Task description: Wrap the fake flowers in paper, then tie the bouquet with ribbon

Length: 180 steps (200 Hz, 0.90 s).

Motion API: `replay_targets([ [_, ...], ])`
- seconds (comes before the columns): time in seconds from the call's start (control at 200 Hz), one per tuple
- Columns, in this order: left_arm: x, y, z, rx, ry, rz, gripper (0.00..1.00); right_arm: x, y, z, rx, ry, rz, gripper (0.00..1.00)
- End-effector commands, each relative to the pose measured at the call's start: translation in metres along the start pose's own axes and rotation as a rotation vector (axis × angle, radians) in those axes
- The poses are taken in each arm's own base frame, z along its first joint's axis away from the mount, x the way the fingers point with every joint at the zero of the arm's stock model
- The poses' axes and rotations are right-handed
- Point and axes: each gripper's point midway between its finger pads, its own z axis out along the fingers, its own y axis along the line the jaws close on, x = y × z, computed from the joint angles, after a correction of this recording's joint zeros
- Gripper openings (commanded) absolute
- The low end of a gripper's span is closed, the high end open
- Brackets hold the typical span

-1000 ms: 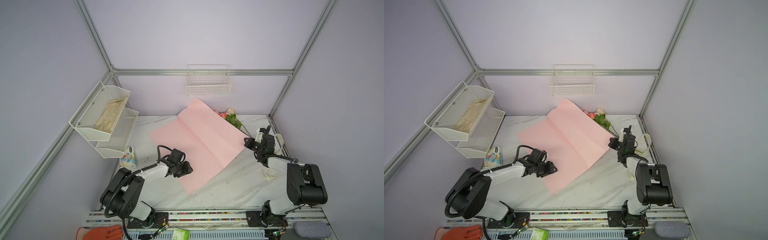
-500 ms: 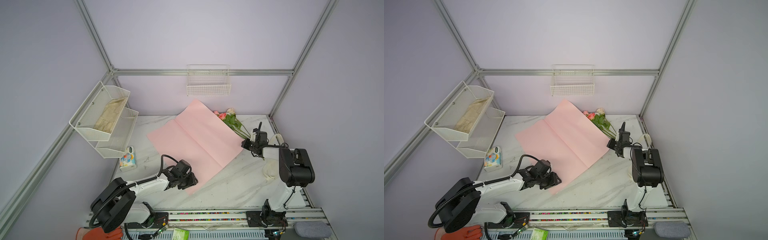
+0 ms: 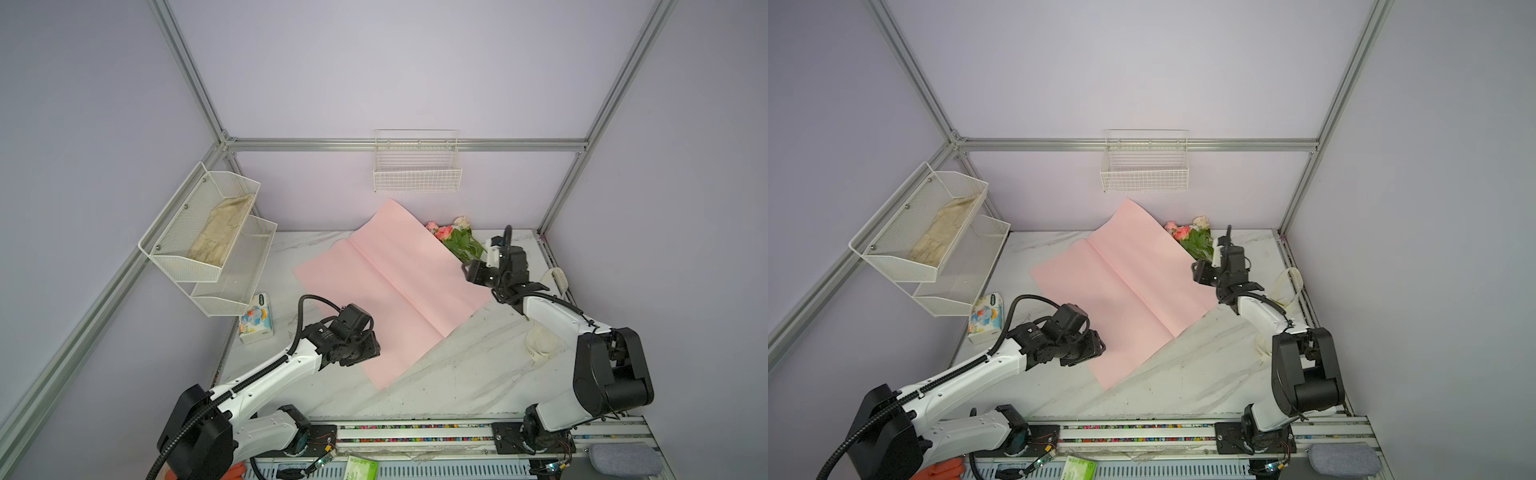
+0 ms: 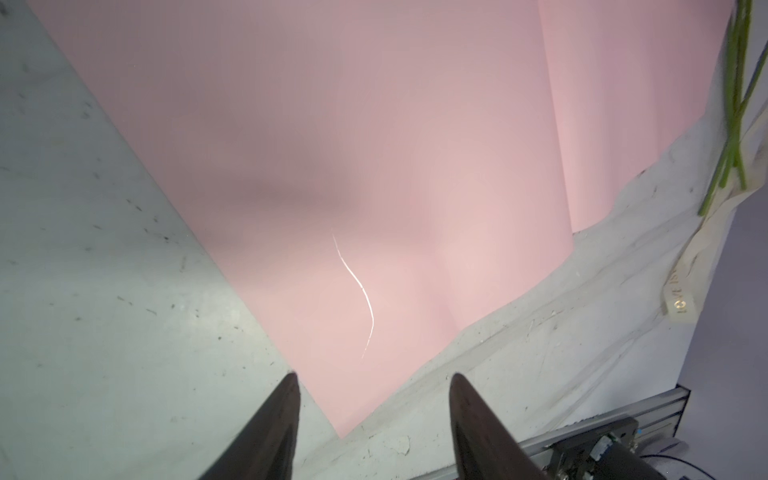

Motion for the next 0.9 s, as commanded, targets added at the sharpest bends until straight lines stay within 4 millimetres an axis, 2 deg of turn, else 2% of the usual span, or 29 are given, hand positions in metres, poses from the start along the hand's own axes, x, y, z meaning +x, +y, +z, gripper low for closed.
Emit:
replay_targets([
  [0.0, -0.033, -0.004, -0.028, 0.03, -0.061, 0.013, 0.57, 0.052, 0.023, 0.048, 0.008, 0.133, -0.001, 0.46],
  [0.065, -0.046, 0.001, -0.039, 0.026, -0.1, 0.002, 0.58, 0.064, 0.039, 0.074, 0.013, 0.162, -0.054, 0.46],
  [0.165, -0.063, 0.009, -0.053, 0.002, -0.16, -0.012, 0.59, 0.076, 0.045, 0.106, 0.071, 0.185, -0.102, 0.49],
  [0.27, -0.072, 0.014, -0.062, -0.004, -0.189, -0.027, 0.59, 0.09, 0.044, 0.138, 0.124, 0.221, -0.172, 0.55],
  [0.37, -0.076, 0.018, -0.067, -0.008, -0.203, -0.03, 0.59, 0.107, 0.044, 0.158, 0.161, 0.289, -0.261, 0.6],
  [0.455, -0.078, 0.022, -0.07, -0.021, -0.215, -0.032, 0.59, 0.126, 0.043, 0.164, 0.164, 0.34, -0.343, 0.62],
  [0.515, -0.079, 0.023, -0.072, -0.027, -0.222, -0.031, 0.59, 0.144, 0.04, 0.164, 0.153, 0.398, -0.411, 0.61],
  [0.585, -0.081, 0.025, -0.074, -0.032, -0.231, -0.029, 0.59, 0.171, 0.039, 0.158, 0.1, 0.49, -0.513, 0.55],
  [0.655, -0.082, 0.026, -0.074, -0.039, -0.233, -0.028, 0.6, 0.197, 0.045, 0.142, 0.029, 0.554, -0.65, 0.49],
  [0.745, -0.085, 0.025, -0.075, -0.039, -0.233, -0.024, 0.59, 0.224, 0.05, 0.116, -0.086, 0.607, -0.787, 0.48],
  [0.895, -0.089, 0.021, -0.073, -0.034, -0.223, -0.014, 0.6, 0.239, 0.068, 0.083, -0.241, 0.667, -0.778, 0.45],
])
